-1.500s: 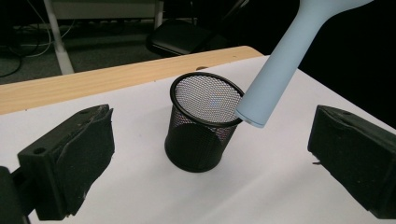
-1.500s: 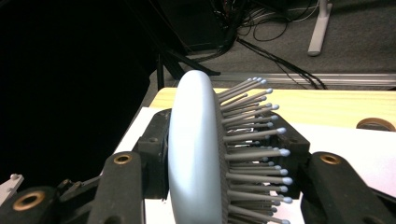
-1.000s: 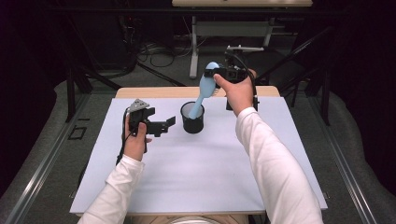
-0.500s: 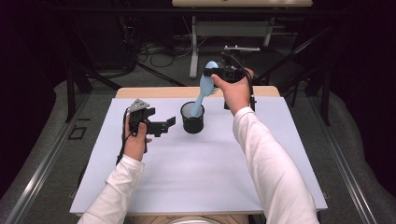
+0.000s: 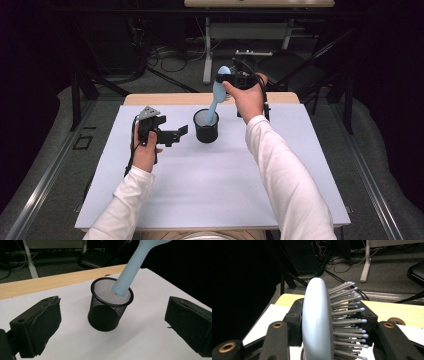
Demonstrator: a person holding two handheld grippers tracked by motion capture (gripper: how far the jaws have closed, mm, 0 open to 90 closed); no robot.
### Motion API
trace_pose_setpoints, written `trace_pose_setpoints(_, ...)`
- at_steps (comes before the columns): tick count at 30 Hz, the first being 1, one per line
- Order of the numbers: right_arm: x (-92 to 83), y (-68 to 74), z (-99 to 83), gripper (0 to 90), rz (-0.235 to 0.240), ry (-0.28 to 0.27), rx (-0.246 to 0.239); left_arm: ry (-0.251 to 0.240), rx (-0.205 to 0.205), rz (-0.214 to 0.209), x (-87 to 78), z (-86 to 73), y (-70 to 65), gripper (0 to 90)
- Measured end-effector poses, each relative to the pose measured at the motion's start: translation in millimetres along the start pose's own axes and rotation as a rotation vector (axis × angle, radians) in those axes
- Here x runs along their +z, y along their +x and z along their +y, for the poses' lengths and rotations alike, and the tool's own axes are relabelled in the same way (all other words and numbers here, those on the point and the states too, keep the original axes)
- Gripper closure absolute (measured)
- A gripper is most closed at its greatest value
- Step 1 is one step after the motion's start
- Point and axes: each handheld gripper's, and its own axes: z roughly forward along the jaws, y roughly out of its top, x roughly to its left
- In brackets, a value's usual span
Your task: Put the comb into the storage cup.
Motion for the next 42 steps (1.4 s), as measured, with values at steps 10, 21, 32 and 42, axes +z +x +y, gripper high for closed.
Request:
trace_pose_setpoints(10, 7.3, 6.4, -4.9, 49.6, -0.020, -0.003, -0.046, 0.001, -0.006, 0.001, -0.3, -0.1, 0.3, 0.7)
trace_pose_setpoints(21, 16.6, 15.4, -11.3, 49.6, -0.021, 0.001, -0.071, 0.000, -0.006, 0.002, -0.4, -0.1, 0.5, 0.7)
trace_pose_setpoints(32, 24.9, 21.2, -18.5, 49.6, -0.019, 0.017, -0.090, -0.004, -0.005, 0.002, -0.9, 0.2, 1.0, 0.7)
trace_pose_setpoints(42, 29.0, 23.7, -22.3, 49.5, -0.022, 0.024, -0.110, -0.003, -0.002, 0.001, -0.8, 0.2, 0.9, 0.7)
